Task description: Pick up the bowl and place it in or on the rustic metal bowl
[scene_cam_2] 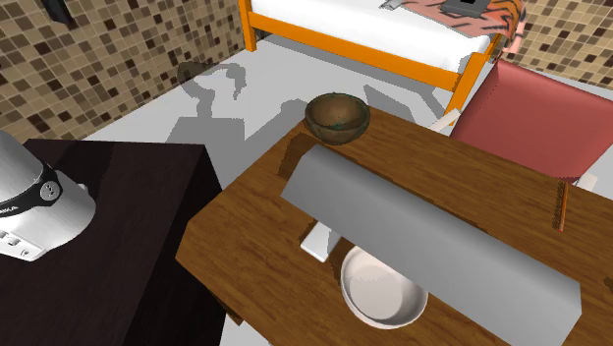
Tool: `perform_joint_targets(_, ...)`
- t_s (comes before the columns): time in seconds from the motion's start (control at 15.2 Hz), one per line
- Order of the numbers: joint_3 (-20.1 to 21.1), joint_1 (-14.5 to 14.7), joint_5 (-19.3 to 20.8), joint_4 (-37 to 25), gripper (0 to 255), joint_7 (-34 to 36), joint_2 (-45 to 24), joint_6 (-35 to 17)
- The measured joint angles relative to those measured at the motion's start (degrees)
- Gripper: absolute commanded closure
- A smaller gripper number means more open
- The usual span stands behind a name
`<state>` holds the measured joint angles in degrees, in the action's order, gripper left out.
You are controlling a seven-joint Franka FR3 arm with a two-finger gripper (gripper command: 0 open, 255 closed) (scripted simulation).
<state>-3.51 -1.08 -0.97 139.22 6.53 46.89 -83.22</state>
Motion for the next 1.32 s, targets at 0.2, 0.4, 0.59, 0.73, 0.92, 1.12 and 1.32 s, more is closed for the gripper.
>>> perform_joint_targets(0.2,-0.7,-0.1,0.4,0.2,0,-0.7,-2.2,-2.4)
perform_joint_targets(0.4,-2.0,-0.3,1.0,0.7,0,-2.1,-7.1,-7.7)
perform_joint_targets(0.59,-3.3,-0.5,1.2,0.7,0,-3.4,-11.9,-12.4)
perform_joint_targets(0.73,-3.9,-0.3,1.1,0.0,0,-4.1,-15.9,-15.7)
perform_joint_targets(0.92,-5.3,-0.3,0.9,-1.5,0,-5.8,-22.6,-20.9)
perform_joint_targets(1.12,-6.6,-0.4,0.3,-3.6,0,-7.6,-29.0,-25.1)
perform_joint_targets(1.32,-7.6,-0.2,-1.0,-7.1,0,-9.5,-36.8,-29.1)
